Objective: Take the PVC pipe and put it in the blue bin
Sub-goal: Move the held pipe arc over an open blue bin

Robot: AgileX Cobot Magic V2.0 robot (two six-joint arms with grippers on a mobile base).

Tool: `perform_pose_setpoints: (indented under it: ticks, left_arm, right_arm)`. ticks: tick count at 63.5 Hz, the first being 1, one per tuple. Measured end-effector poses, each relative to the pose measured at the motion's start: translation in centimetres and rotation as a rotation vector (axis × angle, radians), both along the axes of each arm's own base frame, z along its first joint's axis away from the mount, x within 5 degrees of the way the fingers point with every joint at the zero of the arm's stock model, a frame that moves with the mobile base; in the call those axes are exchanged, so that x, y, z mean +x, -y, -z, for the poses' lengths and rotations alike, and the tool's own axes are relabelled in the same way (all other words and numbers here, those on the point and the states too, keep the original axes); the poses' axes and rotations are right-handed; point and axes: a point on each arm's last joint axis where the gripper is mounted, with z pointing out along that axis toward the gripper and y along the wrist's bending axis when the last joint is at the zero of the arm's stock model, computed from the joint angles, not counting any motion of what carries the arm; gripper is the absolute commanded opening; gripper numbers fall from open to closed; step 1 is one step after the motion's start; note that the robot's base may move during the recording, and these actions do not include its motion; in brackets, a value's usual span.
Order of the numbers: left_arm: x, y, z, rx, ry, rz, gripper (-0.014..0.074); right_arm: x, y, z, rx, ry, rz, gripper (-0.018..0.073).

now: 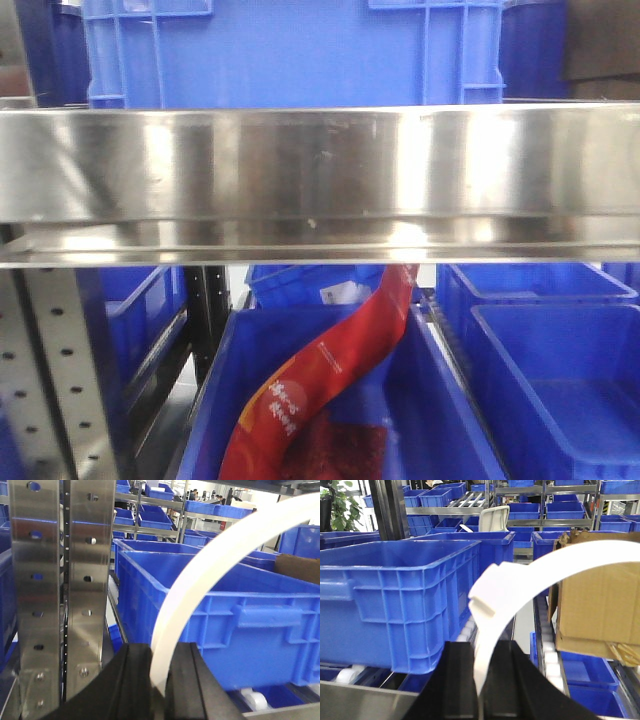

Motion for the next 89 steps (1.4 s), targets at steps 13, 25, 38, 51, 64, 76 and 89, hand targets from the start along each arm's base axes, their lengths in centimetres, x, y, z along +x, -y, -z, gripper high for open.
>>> perform_pose_setpoints:
  ticks: [13, 25, 38, 51, 64, 76, 89]
  left_arm:
    - [0.0, 0.0, 0.0, 0.0, 0.002, 0.0, -0.0111]
    - [0.0, 0.0, 0.0, 0.0, 0.002, 0.0, -0.0111]
    - [0.0, 0.0, 0.0, 0.0, 0.002, 0.0, -0.0111]
    - [0.0, 0.0, 0.0, 0.0, 0.002, 0.0, -0.0111]
    - [0.0, 0.0, 0.0, 0.0, 0.002, 0.0, -0.0111]
    - [0.0, 0.0, -0.1, -0.002, 0.006, 0.0, -0.0111]
    - [-0.1, 0.0, -0.9, -0.016, 0.054, 0.001, -0.0111]
  right_arm:
    - [0.0, 0.0, 0.0, 0.0, 0.0, 0.0, -0.0168]
    - [0.0, 0.0, 0.0, 0.0, 0.0, 0.0, -0.0168]
    - [0.0, 0.0, 0.0, 0.0, 0.0, 0.0, -0.0168]
    - [0.0, 0.0, 0.0, 0.0, 0.0, 0.0, -0.0168]
    - [0.0, 0.0, -0.1, 0.001, 0.009, -0.001, -0.0168]
    - [0.0, 0.0, -0.2, 0.002, 0.021, -0.002, -0.0168]
    - [0.7, -0.4, -2.1, 0.042, 0.118, -0.028, -0.0168]
